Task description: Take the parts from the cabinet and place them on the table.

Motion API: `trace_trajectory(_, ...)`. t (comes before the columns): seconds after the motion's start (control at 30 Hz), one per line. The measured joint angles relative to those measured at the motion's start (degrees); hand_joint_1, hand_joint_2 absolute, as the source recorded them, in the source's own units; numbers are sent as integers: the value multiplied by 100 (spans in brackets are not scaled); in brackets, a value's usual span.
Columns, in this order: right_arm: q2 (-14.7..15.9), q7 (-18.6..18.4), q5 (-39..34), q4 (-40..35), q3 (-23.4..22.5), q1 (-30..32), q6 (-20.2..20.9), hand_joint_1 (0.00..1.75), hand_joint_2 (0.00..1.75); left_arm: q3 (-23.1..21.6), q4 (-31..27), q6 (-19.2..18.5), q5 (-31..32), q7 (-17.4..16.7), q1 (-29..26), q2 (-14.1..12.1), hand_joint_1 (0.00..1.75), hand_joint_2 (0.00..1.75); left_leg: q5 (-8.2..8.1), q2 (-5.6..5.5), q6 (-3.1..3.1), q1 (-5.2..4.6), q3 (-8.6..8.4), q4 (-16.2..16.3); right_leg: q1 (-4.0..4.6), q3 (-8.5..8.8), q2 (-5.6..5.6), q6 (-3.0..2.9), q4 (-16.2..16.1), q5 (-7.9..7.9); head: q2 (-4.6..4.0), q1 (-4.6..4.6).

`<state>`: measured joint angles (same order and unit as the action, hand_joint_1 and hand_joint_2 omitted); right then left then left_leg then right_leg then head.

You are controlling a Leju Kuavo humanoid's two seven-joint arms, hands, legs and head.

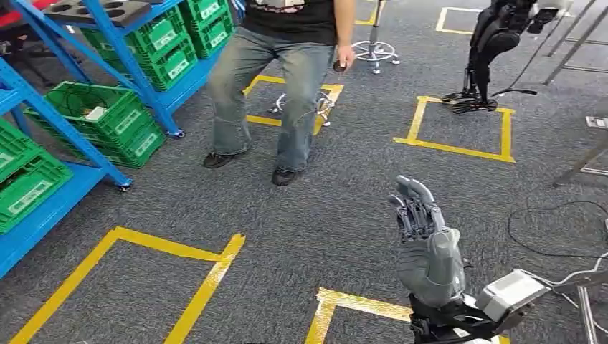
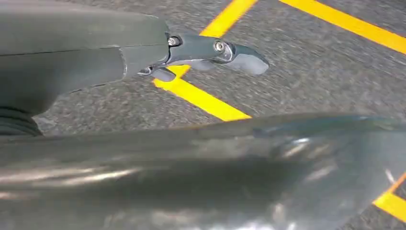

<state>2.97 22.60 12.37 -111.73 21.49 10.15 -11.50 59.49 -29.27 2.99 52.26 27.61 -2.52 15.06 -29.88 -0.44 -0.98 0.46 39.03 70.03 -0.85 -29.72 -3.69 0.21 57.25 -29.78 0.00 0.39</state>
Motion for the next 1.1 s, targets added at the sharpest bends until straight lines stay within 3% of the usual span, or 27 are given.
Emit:
trace_trajectory(0.03,-2,0,0,0,0,-3,0,0,0,2,0,-2,0,0,0,0,0,0,246,87,16,-3,-274,-518,0,34,-66,16,0,-20,0,-2)
trace_trajectory(0.07,0,0,0,0,0,-4,0,0,0,4,0,-2,0,0,3,0,0,0,411,339,43,-19,-524,-990,9,68,-117,34,0,-43,0,-2)
trace_trajectory(0.1,0,0,0,0,-2,0,0,0,0,4,0,-2,0,0,19,4,0,0,292,609,72,-118,-597,-1137,66,62,-180,79,18,-78,0,-2)
trace_trajectory(0.13,0,-2,0,0,-4,-2,0,0,0,4,0,-2,2,0,31,9,0,0,304,536,131,-102,-568,-1125,71,74,-224,105,10,-87,0,4)
trace_trajectory(0.2,-2,-2,0,0,-2,-12,0,0,0,7,0,-2,2,0,8,7,0,0,295,415,175,-122,-540,-1131,70,113,-354,143,-17,-98,0,9)
trace_trajectory(0.23,-2,-2,0,-2,0,-16,0,0,0,11,0,-2,2,0,4,13,0,0,317,333,221,-101,-560,-1180,67,150,-414,194,-22,-128,0,-2)
trace_trajectory(0.27,0,-4,0,0,-2,-27,0,0,0,11,0,-2,2,0,-5,26,0,0,339,271,256,-71,-590,-1205,43,96,-142,230,56,-212,0,22)
trace_trajectory(0.3,-2,9,4,-4,-2,-23,0,0,0,15,-4,0,2,0,4,15,0,0,337,215,294,-60,-589,-1204,26,-21,124,229,306,-375,0,42)
trace_trajectory(0.33,0,7,4,-2,-2,-15,0,0,0,20,-13,0,2,0,20,13,0,0,338,151,321,-57,-581,-1203,17,-230,260,233,728,-575,0,57)
trace_trajectory(0.4,0,-7,-2,7,-4,10,0,0,0,20,-13,-2,2,0,27,24,0,0,335,-14,332,-70,-577,-1201,22,-752,347,237,1693,-912,0,70)
trace_trajectory(0.43,0,-4,-2,9,-4,8,0,0,0,20,-13,-2,2,0,20,26,0,0,335,-88,332,-76,-584,-1200,26,-892,355,231,1874,-888,0,70)
trace_trajectory(0.47,0,-4,-2,9,-4,8,0,0,0,20,-13,-2,2,0,18,26,0,0,334,-179,331,-79,-595,-1199,28,-893,360,214,1746,-698,0,68)
trace_trajectory(0.53,0,-4,-2,9,-4,5,0,0,0,22,-13,-2,2,0,21,26,0,0,331,-356,326,-80,-625,-1197,26,-543,432,171,846,-100,0,70)
trace_trajectory(0.57,0,-4,0,9,-2,-1,0,0,0,22,-13,-2,2,0,22,26,0,0,321,-429,311,-74,-638,-1194,18,-317,615,148,306,162,0,70)
trace_trajectory(0.6,0,-7,-2,11,-4,-3,0,0,0,22,-13,-2,2,0,25,31,0,0,314,-490,282,-100,-618,-1178,7,-242,867,127,138,68,0,61)
trace_trajectory(0.63,0,7,4,0,-4,2,0,0,0,22,-13,-4,2,0,30,31,0,0,314,-565,258,-77,-584,-1156,-2,-149,830,127,65,73,0,61)
trace_trajectory(0.73,0,4,15,0,-6,-18,0,0,0,37,-13,-6,4,0,-9,31,0,0,364,-726,133,-38,-546,-1187,33,-151,681,63,51,96,0,61)
trace_trajectory(0.77,0,4,20,0,-9,-30,0,0,0,44,-17,-7,9,0,-9,22,0,0,301,-591,119,-43,-540,-1126,-10,-115,579,14,0,127,0,66)
trace_trajectory(0.8,0,9,24,-2,-9,-19,4,0,0,44,-20,-7,9,0,-6,24,0,0,172,-315,87,-75,-471,-957,-5,-92,522,-13,-21,118,0,19)
trace_trajectory(0.83,0,11,35,-4,-7,-17,6,0,0,44,-20,-9,13,0,4,26,0,0,-49,-151,55,-66,-295,-576,1,-85,437,-35,-20,110,0,0)
trace_trajectory(0.9,0,9,35,0,-11,0,4,0,0,44,-20,-11,18,0,25,26,0,0,-432,-49,14,-32,140,331,16,-78,259,-59,-18,90,0,4)
trace_trajectory(0.93,0,9,37,0,-11,-4,7,0,0,46,-20,-13,17,0,25,24,0,0,-476,-37,-6,-18,265,584,17,-75,179,-60,-17,80,0,0)
trace_trajectory(0.97,0,9,37,0,-11,-3,7,0,0,48,-20,-13,20,0,16,24,0,0,-369,-31,-18,-7,236,535,17,-58,103,-56,-17,65,0,0)
trace_trajectory(1.0,0,9,39,0,-11,-4,7,0,0,55,-20,-13,18,0,4,24,0,0,-160,-15,-19,0,101,256,17,-38,36,-46,-17,50,0,-2)
trace_trajectory(1.03,0,9,39,0,-11,-5,7,0,0,59,-20,-13,20,0,0,22,0,0,117,39,-9,0,-154,-247,17,-4,-30,-32,-17,28,0,0)
trace_trajectory(1.07,0,9,41,-2,-11,-9,7,0,0,59,-22,-13,20,0,3,20,0,0,371,179,14,-6,-447,-814,18,40,-99,-12,-17,2,0,-2)
trace_trajectory(1.1,0,9,42,-2,-11,-9,7,0,0,59,-28,-15,20,0,15,22,0,0,320,461,43,-61,-617,-1101,36,67,-159,15,-21,-22,0,4)
